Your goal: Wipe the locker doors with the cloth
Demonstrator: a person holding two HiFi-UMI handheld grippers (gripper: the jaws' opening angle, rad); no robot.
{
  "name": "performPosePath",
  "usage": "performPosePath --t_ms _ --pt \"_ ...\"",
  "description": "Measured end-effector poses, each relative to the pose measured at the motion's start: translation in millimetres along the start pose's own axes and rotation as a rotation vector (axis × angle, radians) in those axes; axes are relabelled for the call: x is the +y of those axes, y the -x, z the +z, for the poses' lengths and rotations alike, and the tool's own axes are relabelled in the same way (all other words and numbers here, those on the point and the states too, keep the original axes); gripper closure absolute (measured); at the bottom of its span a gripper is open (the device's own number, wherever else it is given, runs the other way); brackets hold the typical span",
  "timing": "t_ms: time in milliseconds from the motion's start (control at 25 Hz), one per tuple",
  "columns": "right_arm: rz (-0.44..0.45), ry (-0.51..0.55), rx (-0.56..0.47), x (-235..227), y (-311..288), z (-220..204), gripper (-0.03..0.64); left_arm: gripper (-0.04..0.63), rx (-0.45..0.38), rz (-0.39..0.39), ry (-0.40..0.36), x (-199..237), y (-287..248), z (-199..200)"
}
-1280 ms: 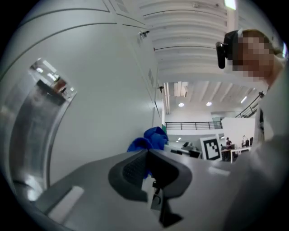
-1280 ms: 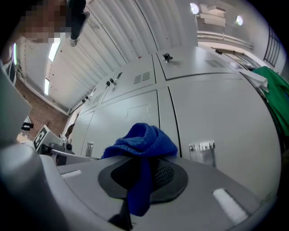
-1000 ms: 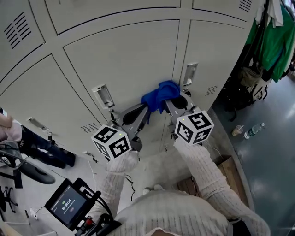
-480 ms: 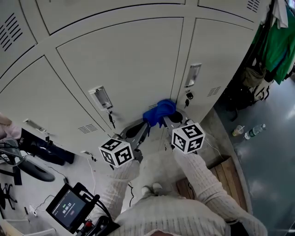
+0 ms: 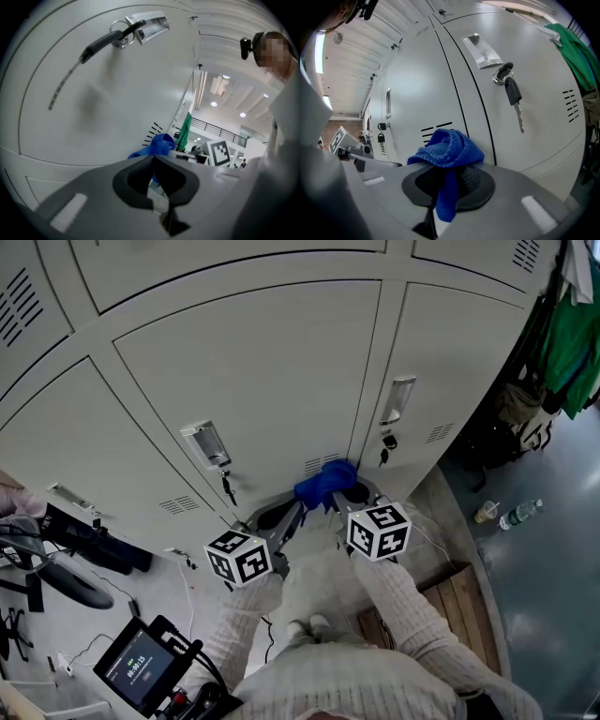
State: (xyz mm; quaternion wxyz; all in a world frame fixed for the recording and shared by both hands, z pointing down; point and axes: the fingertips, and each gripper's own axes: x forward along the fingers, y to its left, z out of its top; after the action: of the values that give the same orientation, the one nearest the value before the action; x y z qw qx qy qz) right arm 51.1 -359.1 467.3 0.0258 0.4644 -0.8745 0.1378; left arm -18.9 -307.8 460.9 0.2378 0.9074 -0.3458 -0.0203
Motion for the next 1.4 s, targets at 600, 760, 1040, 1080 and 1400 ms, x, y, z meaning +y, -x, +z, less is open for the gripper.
performPosePath --t_ms 600,760,1040,1080,1400 --pt "0.022 0.020 0.008 16.2 17.6 3.5 0.568 0.589 -0.017 0.006 -0.068 -20.8 14.0 15.2" --pt "0.077 0.010 -0.027 41.3 37.6 7.2 0.568 0.589 -0.071 0.041 -0.123 -33.5 42.5 16.9" --pt "0.215 0.072 -0.094 104.7 66.5 20.1 0.568 0.589 -0.134 0.089 -0.170 -52.1 80.0 3.8" --pt "0.223 0.069 -0.100 109.9 70.8 19.3 0.568 0.589 -0.143 0.087 -0.154 -54.6 82.9 -0.5" --pt "0.241 -0.010 -0.064 128.0 88.3 -15.9 0.568 0.589 -0.132 0.085 -0.114 -66.1 103.4 -30.1"
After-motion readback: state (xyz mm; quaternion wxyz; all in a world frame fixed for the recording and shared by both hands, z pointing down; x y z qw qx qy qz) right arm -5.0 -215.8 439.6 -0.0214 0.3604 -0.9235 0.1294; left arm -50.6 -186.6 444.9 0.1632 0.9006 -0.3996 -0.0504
